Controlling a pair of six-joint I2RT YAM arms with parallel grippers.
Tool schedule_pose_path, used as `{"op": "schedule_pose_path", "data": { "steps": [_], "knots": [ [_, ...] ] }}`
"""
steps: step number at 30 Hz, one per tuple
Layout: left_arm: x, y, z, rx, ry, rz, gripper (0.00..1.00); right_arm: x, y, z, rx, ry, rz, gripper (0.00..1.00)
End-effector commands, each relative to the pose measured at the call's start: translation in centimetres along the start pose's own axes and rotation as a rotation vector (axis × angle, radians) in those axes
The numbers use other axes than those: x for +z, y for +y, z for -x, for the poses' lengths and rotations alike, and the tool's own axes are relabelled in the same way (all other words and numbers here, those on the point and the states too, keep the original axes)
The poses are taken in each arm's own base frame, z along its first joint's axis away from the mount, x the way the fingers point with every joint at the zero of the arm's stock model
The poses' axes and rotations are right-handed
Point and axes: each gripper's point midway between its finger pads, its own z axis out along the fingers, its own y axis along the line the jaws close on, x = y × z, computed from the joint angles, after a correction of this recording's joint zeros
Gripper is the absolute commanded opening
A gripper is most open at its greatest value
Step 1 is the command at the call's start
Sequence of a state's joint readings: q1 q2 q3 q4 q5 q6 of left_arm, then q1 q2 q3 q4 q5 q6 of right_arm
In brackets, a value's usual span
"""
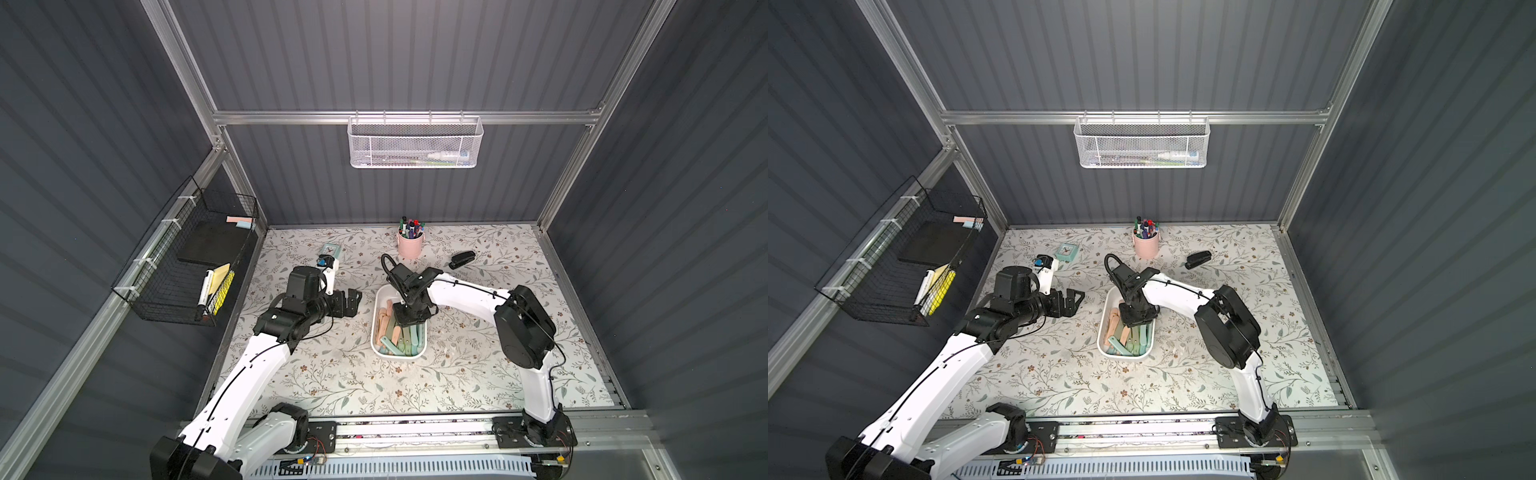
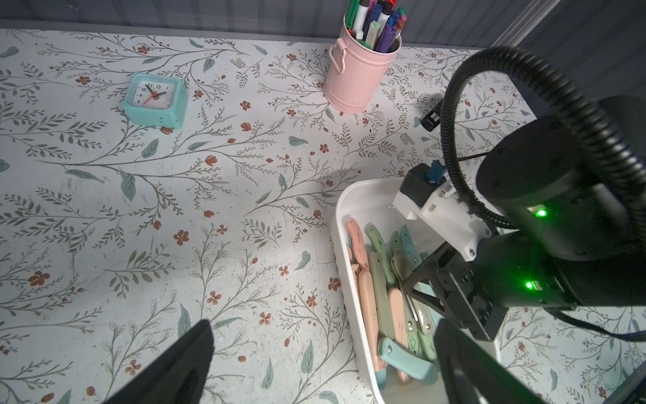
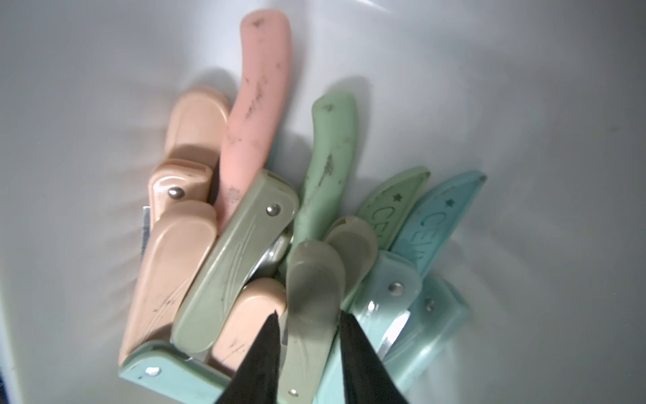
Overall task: Take the fruit knife out of the storage box
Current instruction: Pick up the fruit knife from the storage box.
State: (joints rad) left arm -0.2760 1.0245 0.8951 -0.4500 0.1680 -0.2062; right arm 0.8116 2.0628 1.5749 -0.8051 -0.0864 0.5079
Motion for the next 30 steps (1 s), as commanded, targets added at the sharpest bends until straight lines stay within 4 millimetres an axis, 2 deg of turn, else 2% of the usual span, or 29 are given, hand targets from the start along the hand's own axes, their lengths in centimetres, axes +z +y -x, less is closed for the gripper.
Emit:
{"op": "schedule_pose_path", "data": {
  "steps": [1,7,12,20,30],
  "knots": [
    [0.0,0.1,-0.3,-0.004,0.008,0.003,0.99,1.0,-0.3,-1.1,-0.005,0.067,-0.031,0.33],
    [0.0,0.2,-0.3,-0.004,0.008,0.005,0.99,1.6,-0.1,-1.5,-0.016,0.09,-0.045,0.35],
    [0.0,0.2,-0.3,-0.006,0.007,0.005,0.99,1.5,-0.5,-1.5,-0.021,0.093,-0.074,0.3],
    [0.0,0.2,-0.3,-0.006,0.008,0.005,0.99,0.2,-0.2,-0.6,-0.023,0.038,-0.074,0.24],
    [0.3,0.1,-0.3,-0.007,0.015,-0.003,0.99,-2.6,0.4,1.0,-0.024,-0.054,-0.033,0.24]
  ]
}}
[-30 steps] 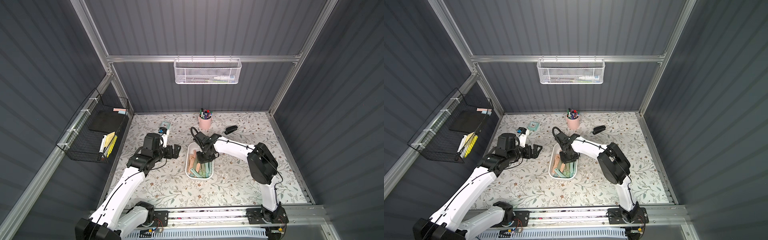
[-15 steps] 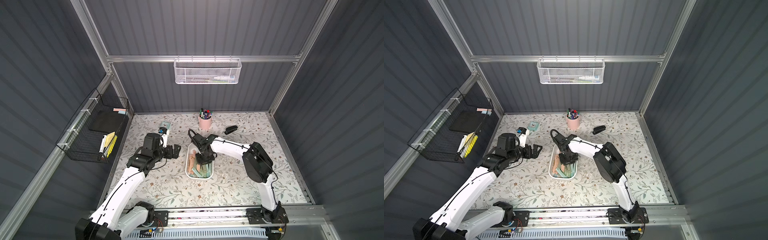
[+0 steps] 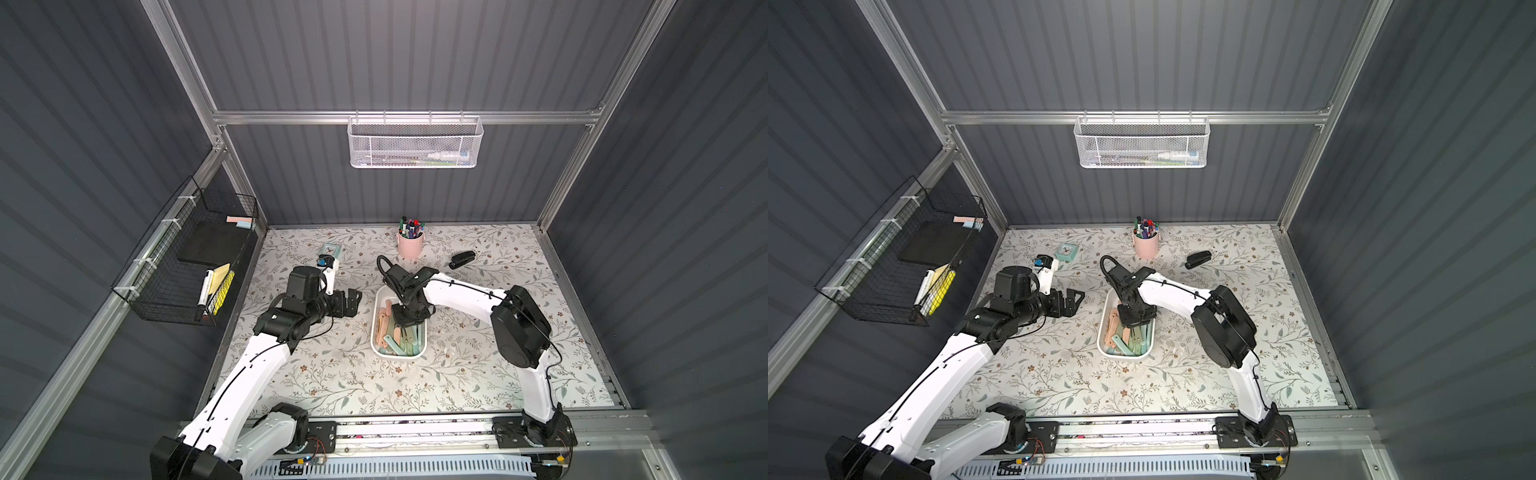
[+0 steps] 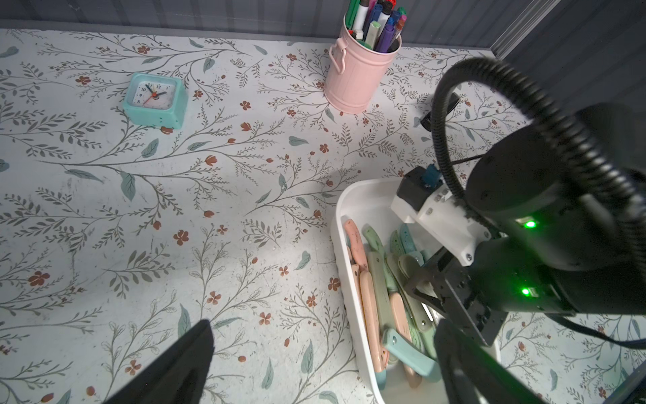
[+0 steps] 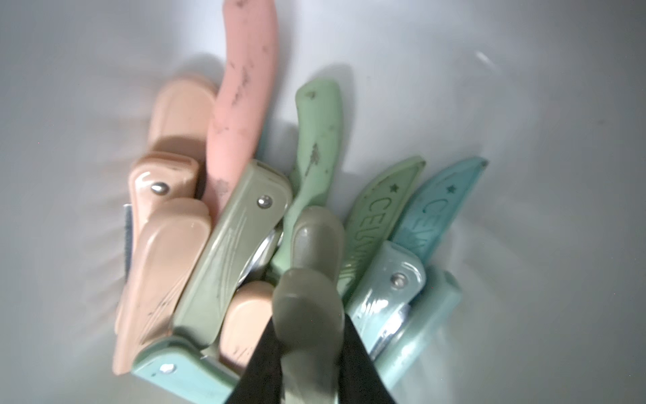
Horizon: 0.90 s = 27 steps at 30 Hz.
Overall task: Take the fruit knife out of the storage box
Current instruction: Pick up the fruit knife from the storage box, then place the fruit knife at the center of the board.
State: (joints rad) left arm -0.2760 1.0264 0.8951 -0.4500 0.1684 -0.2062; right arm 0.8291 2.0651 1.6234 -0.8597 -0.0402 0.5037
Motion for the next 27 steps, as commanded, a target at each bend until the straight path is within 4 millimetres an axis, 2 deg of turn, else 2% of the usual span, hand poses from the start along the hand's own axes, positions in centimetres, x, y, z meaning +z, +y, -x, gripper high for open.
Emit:
{"op": "schedule_pose_path", "data": {
  "steps": [1,7,12,15,19,22,27],
  "knots": [
    [0.2,0.1,-0.3,-0.007,0.014,-0.004,0.99,-1.8,0.2,0.9,0.0,-0.046,0.015,0.24],
    [0.2,-0.2,-0.2,-0.004,0.008,-0.017,0.99,-2.9,-0.2,1.8,0.03,-0.068,0.05,0.24],
    [0.2,-1.3,-0.2,0.009,0.008,-0.083,0.99,-5.6,-2.1,3.3,0.078,-0.115,0.099,0.24],
    [0.3,-2.8,-0.3,0.018,0.014,-0.174,0.99,-7.0,-4.3,3.8,0.117,-0.143,0.106,0.24],
    [0.5,-5.4,-0.4,0.019,0.039,-0.334,0.99,-7.9,-7.7,3.9,0.173,-0.164,0.087,0.24],
    [0.9,-6.4,-0.6,0.008,0.079,-0.404,0.99,-7.6,-10.4,3.6,0.218,-0.155,0.06,0.24],
    [1.3,-7.0,-1.0,-0.003,0.11,-0.451,0.99,-5.6,-14.1,3.0,0.273,-0.116,0.022,0.24]
  ]
}}
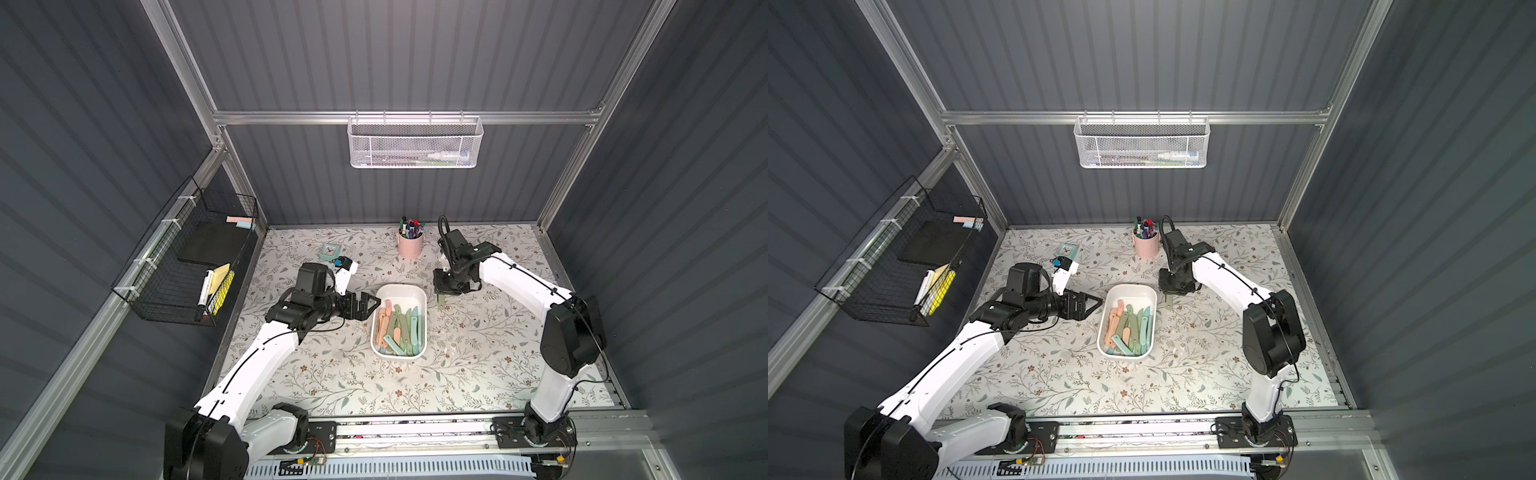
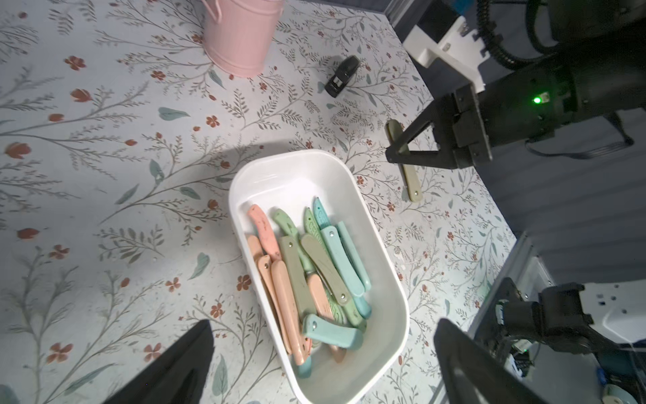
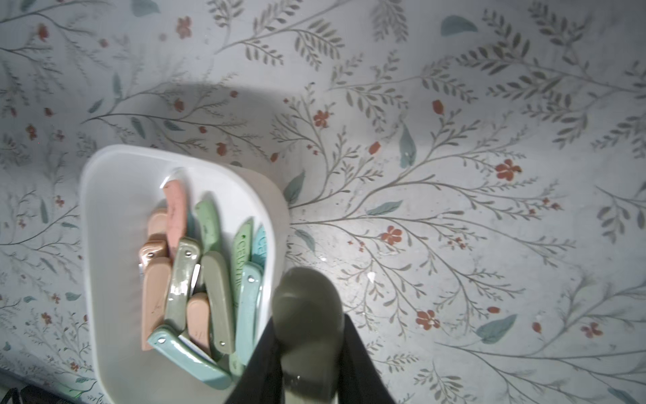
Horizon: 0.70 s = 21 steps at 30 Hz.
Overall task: Take the fruit knife out of the storage box
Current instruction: Place the fruit knife at the center of the board.
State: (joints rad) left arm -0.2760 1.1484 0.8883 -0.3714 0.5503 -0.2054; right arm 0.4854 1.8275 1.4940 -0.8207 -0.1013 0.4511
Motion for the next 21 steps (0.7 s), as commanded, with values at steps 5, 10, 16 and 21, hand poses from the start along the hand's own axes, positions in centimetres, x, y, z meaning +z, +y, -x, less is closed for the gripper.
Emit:
{"op": "schedule_pose_path", "data": {
  "steps": [5,10,16,21],
  "knots": [
    [-0.3,-1.5,0.6,0.019,-0.006,-0.075,0.99,3.3,-2.6,-0.9,-0.006,0.09,-0.045,0.24],
    [-0.3,-0.9,0.6,0.014,-0.002,-0.043,0.99,5.5,-2.2,-1.6,-0.002,0.145,-0.009,0.23],
    [-0.5,-0.5,0.6,0.018,-0.009,-0.011,0.99,7.1,-2.7,-1.7,0.001,0.159,-0.033,0.23],
    [-0.4,-0.4,0.6,0.015,-0.005,-0.007,0.99,8.0,-2.7,-1.8,-0.001,0.177,-0.041,0.23]
  ]
}}
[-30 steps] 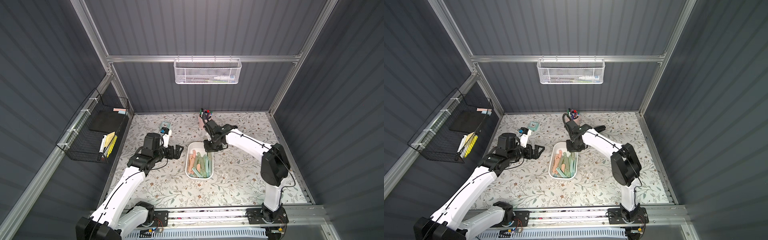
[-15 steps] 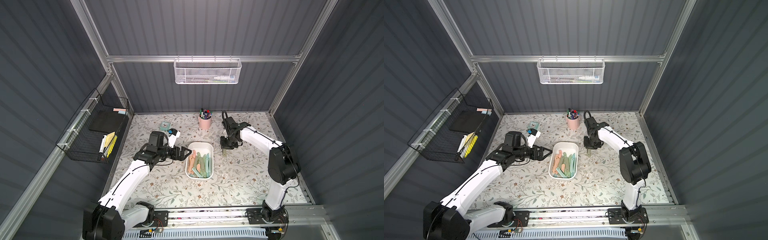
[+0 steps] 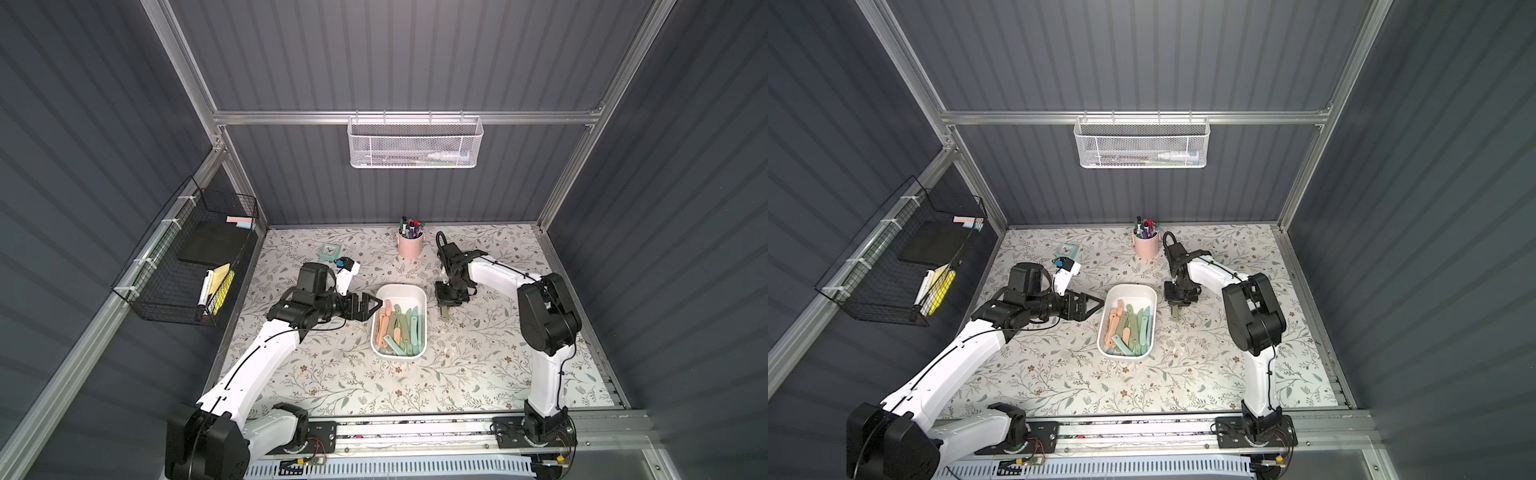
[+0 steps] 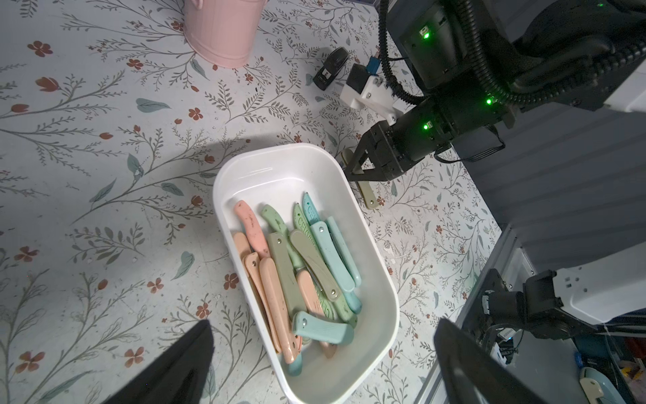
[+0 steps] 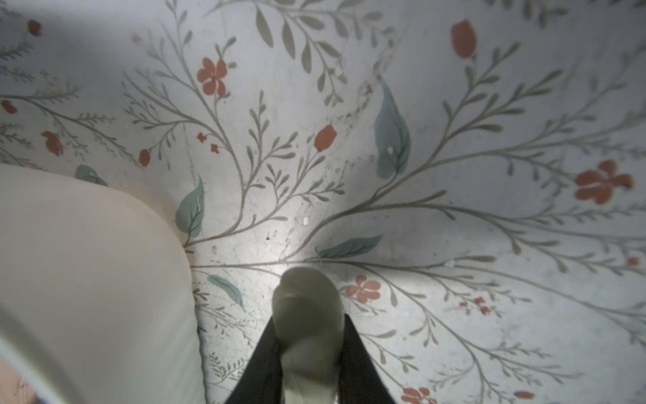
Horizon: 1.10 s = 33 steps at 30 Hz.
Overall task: Take the fruit knife out of the storage box
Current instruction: Place the fruit knife at the center of the board.
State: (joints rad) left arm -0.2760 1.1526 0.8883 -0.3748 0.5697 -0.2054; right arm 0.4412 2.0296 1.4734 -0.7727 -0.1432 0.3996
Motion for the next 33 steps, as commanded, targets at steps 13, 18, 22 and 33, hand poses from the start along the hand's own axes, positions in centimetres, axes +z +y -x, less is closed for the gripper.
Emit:
{"op": "schedule_pose_path", "data": {
  "steps": [13,18,22,33],
  "knots": [
    [-0.7,0.0,0.8,0.023,-0.022,0.03,0.99,1.7,0.0,0.2,-0.001,0.036,-0.028,0.3],
    [-0.8,0.1,0.8,0.025,-0.022,0.036,0.99,1.9,-0.1,0.1,0.0,0.039,-0.03,0.32],
    [-0.8,0.2,0.8,0.025,-0.02,0.038,0.99,2.0,-0.1,0.1,-0.001,0.039,-0.031,0.32],
    [-1.1,0.3,0.9,0.037,-0.037,0.057,0.99,-0.7,0.3,0.8,-0.002,-0.028,-0.023,0.48]
  ]
}}
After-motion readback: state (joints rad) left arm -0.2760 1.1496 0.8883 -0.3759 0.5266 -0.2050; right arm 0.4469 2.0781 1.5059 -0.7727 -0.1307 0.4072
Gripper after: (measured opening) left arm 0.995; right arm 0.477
